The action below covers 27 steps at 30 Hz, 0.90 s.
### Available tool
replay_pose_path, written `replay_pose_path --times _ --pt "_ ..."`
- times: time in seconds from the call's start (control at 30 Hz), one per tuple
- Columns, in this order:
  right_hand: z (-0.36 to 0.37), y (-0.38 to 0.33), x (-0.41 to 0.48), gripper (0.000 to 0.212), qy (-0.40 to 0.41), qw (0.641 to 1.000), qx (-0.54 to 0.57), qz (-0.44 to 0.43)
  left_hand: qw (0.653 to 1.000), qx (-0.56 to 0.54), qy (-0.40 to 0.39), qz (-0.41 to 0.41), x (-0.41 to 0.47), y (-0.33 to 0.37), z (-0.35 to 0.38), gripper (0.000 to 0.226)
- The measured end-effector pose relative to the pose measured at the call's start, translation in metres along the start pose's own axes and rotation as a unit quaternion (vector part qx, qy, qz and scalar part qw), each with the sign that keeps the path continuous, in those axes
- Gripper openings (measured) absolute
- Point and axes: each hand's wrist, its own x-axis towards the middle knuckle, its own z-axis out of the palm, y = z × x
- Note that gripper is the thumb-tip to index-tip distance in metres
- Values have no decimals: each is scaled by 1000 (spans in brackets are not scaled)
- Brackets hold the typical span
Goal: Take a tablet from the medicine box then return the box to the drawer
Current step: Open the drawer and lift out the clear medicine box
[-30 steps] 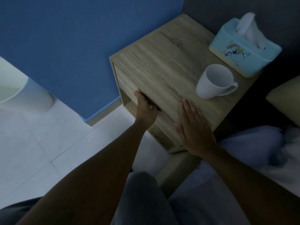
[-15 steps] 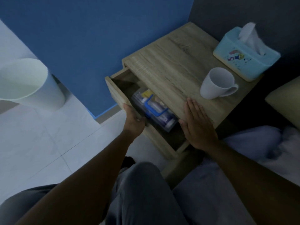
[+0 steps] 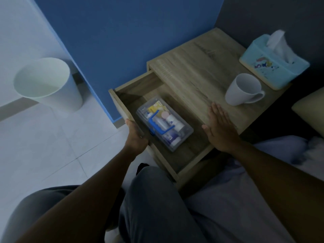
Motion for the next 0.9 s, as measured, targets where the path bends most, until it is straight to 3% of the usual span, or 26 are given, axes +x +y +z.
replay_pose_path --times 0.17,0.3,0.37,0.43,0.5,0.57,0.63,0.67,0.77,0.9 --pt "-5 -11 2 76 -41 998 0 39 1000 11 12 -2 -5 -5 -10 104" --pt "-24 -39 1 61 -46 993 75 84 998 39 40 10 -9 10 -13 105" --pt "-26 -59 -9 54 22 996 74 32 992 72 90 58 -8 22 -15 106" --pt "-24 -82 -25 51 37 993 106 -21 978 148 112 97 -5 33 -19 108" --pt "-15 -102 -37 48 11 988 149 -35 966 223 83 102 0 43 -25 97" --pt "-1 -115 -43 41 -3 983 184 -22 962 254 26 95 7 54 -31 66" --pt "12 -123 -44 47 3 979 202 13 961 263 -13 79 16 64 -31 26" --pt "19 -126 -42 57 2 975 215 50 958 274 -19 79 20 69 -30 19" --pt "38 -132 -34 75 -16 950 248 189 955 285 -35 72 38 76 -26 31" --pt "54 -135 -15 75 -16 915 273 297 954 291 -62 25 63 76 -15 46"
